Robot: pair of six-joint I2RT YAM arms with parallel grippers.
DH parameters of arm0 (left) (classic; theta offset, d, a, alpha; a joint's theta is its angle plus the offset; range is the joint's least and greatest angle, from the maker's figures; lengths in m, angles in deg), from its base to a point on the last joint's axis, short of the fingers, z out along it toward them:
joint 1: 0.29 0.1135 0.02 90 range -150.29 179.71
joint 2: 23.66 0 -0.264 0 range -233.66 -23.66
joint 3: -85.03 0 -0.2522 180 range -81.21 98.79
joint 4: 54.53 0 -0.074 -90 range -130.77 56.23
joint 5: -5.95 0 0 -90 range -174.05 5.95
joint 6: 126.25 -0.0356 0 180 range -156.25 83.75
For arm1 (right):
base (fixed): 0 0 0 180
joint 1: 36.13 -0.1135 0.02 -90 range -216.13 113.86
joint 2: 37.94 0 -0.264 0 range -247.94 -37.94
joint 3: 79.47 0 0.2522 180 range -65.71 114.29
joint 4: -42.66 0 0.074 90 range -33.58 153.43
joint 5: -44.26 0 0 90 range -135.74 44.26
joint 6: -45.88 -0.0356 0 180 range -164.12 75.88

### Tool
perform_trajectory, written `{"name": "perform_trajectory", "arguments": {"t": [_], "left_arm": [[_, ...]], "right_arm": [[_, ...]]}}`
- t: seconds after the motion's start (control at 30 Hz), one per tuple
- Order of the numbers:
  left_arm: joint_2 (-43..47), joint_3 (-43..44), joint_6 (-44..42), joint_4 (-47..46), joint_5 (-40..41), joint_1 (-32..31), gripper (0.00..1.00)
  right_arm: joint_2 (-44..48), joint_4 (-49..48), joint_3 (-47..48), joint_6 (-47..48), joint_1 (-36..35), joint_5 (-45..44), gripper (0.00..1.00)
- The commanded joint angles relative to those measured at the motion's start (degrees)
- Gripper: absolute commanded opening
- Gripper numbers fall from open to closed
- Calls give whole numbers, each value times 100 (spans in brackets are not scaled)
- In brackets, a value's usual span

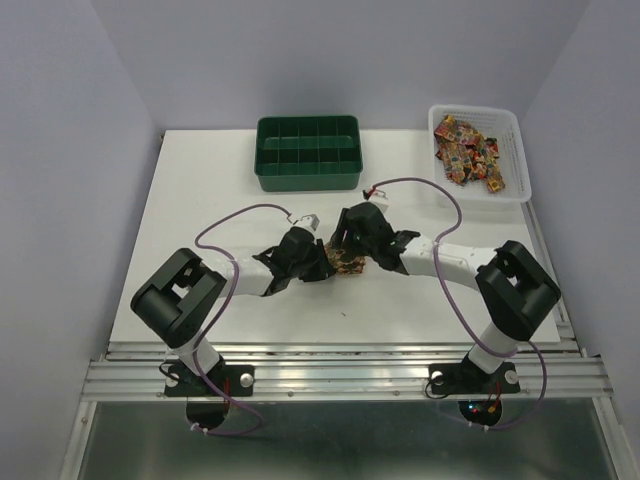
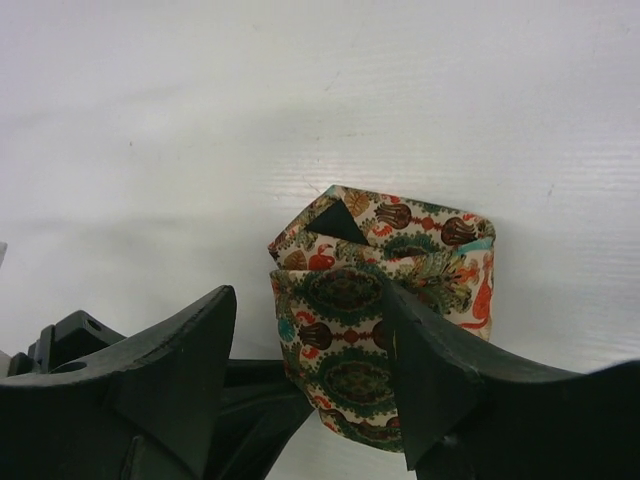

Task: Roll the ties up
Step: Roll the tie

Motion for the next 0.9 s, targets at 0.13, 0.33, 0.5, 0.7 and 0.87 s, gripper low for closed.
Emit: {"name": "perform_trajectory", "arguments": {"t": [0.13,0.33,0.5,0.7,0.87], "left_arm": [[-85,247,-233,123,99,-21,32],[-138,274,-207,132,81,-12,31],[-138,309,-198,150,73,-21,31],[-182,344,-198,167,72,-12,31],[-191,352,-181,167,73,-12,31]], "right_arm": [[497,293,319,267,482,-158,69],[691,-92,-304,320,1115,649,78],[682,-532,-762,575,1458,1669,80],[296,-1148,-991,689,1731,2838,80],[-125,-1306,-974,637,1766,3147,80]]}}
